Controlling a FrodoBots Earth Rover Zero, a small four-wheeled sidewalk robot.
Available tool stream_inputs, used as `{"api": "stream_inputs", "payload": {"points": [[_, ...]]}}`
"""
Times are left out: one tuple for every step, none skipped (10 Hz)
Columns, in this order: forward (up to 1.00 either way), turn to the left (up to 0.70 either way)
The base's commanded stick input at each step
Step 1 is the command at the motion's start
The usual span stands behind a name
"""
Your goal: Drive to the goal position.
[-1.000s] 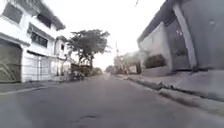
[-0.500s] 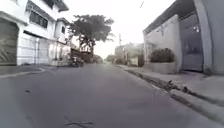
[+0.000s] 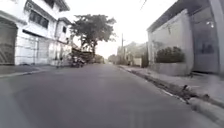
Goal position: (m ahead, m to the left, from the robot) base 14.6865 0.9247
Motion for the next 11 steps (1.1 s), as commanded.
{"api": "stream_inputs", "payload": {"points": [[1.00, 0.00], [1.00, 0.00], [1.00, 0.00], [1.00, 0.00], [1.00, 0.00], [1.00, 0.00], [1.00, 0.00], [1.00, 0.00], [1.00, 0.00], [1.00, 0.00], [1.00, 0.00]]}}
